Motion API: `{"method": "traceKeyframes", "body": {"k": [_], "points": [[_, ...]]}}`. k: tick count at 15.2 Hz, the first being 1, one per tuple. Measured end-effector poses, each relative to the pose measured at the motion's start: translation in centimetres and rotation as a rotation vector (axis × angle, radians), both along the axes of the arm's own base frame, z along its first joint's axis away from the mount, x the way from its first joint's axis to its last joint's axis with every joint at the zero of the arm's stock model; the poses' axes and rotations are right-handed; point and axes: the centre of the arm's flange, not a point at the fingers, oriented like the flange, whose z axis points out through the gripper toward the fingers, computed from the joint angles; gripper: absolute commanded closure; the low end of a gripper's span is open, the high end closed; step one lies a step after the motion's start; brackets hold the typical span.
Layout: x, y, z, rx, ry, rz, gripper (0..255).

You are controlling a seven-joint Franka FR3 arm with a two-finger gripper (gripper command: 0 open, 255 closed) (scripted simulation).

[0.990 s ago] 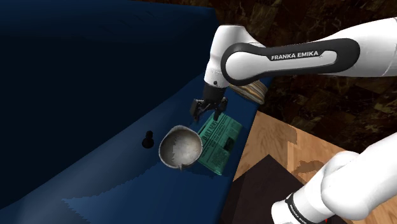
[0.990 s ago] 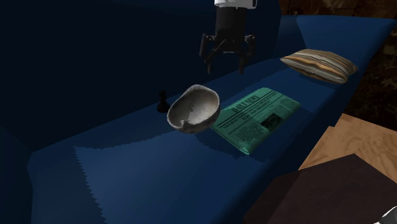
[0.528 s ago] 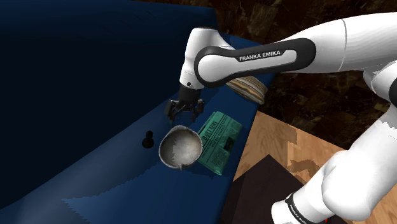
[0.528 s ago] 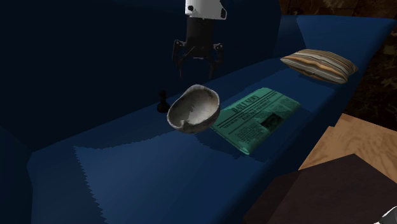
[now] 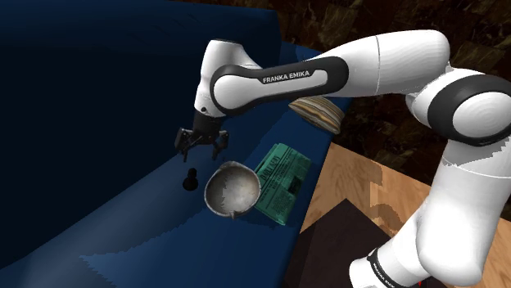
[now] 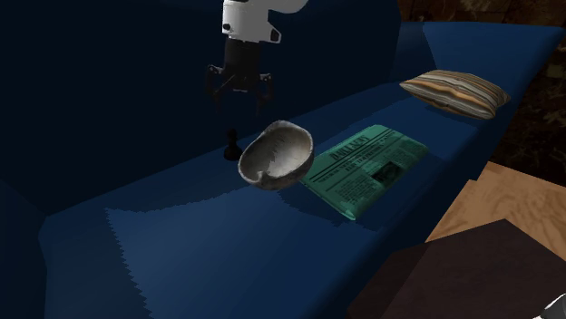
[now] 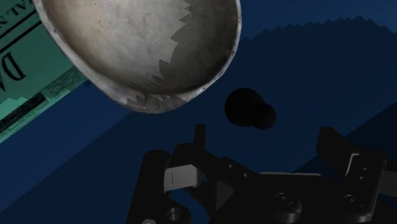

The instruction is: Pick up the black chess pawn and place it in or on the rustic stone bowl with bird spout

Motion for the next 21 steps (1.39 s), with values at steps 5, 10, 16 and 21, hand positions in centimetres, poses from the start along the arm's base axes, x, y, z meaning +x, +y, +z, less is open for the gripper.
{"method": "traceKeyframes", "body": {"k": [5,10,16,21], "points": [[0.9,1.7,-1.7,0.013,-0.002,-0.004,0],[0.8,2.2,-3.9,0.013,-0.002,-0.005,0],[0.8,2.2,-4.1,0.014,-0.002,-0.005,255],[0.8,2.2,-4.0,0.014,-0.004,-0.006,255]]}}
